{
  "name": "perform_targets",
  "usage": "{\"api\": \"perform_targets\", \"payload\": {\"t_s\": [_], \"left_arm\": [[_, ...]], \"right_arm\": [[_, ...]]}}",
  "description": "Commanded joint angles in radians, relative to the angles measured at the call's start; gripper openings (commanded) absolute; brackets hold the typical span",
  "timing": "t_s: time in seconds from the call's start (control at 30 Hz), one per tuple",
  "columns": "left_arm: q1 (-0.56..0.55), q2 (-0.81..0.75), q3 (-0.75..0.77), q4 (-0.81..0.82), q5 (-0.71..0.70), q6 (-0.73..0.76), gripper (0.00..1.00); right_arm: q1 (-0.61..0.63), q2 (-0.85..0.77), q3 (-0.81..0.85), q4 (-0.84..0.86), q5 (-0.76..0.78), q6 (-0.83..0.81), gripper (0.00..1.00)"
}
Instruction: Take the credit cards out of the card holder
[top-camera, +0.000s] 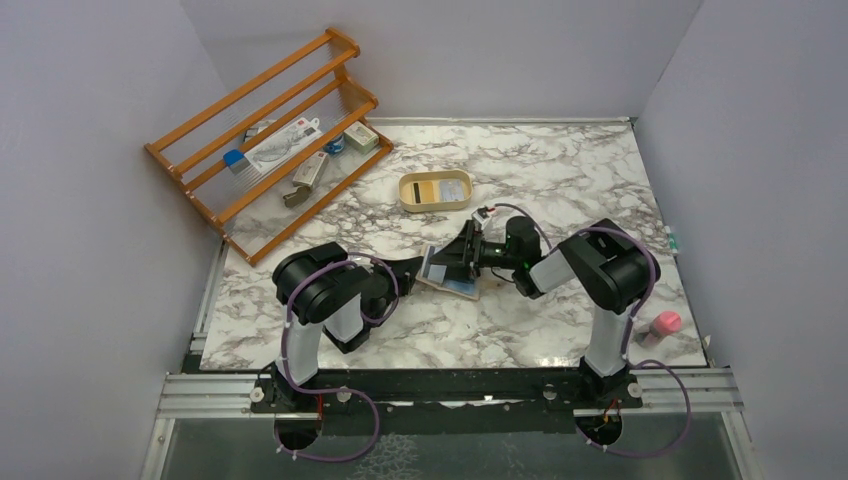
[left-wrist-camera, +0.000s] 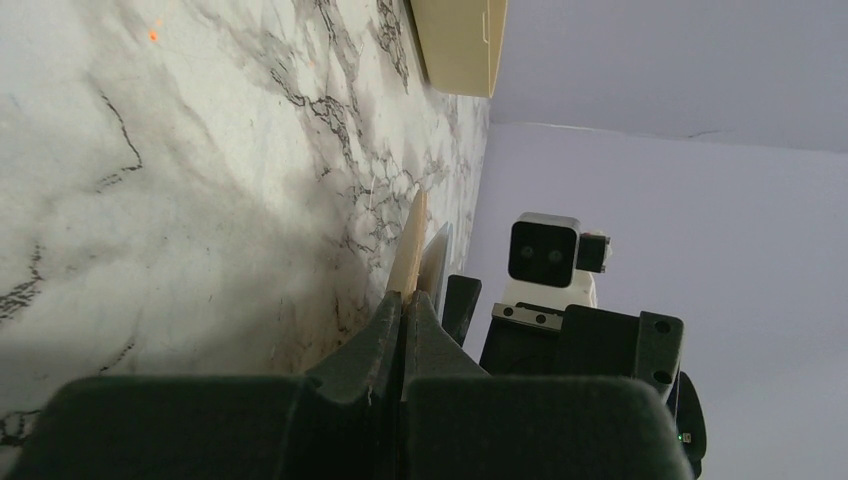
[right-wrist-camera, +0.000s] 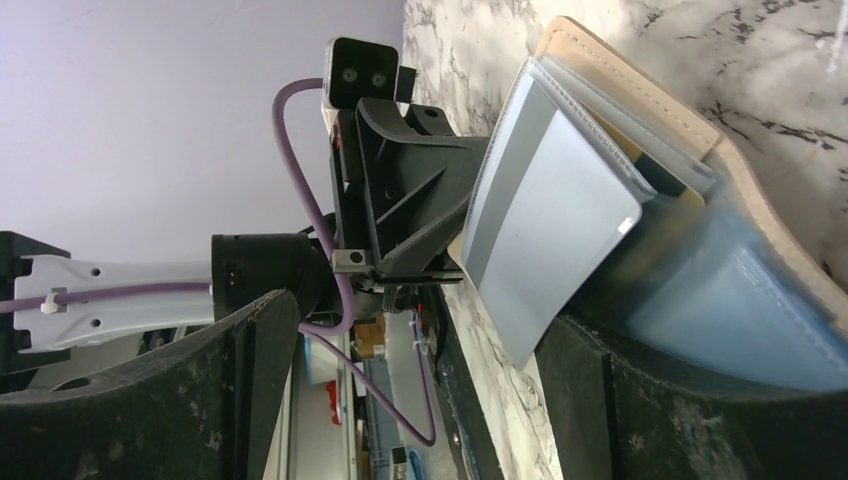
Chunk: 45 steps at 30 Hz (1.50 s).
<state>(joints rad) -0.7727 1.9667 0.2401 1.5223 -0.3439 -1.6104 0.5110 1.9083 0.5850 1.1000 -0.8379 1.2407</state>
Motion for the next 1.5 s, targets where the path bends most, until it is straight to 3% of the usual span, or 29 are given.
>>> {"api": "perform_targets", "payload": {"t_s": [0.0,0.5,0.87,1.47], "left_arm": [[-0.036,-0.008,0.027,0.269,0.071,0.010,0.00],[-0.037,-0.020,0.004,0.268,0.063,0.011,0.00],[-0.037,-0.024,-0.016,0.268,0.056,0.007,0.00],[-0.036,-0.030,-0.028,0.268,0.049,0.007,0.00]], "right_arm": [[0.045,0.017,0.074,0.006,0.016,-0.024,0.89],[0.046,-0.067,0.103,-0.149,0.019,-0.108,0.88],[0.037,-0.132,0.044,-0.097,0.013,-0.134,0.89],[-0.015,-0.197,-0.044,-0.155,0.003,-0.180,0.88]]}}
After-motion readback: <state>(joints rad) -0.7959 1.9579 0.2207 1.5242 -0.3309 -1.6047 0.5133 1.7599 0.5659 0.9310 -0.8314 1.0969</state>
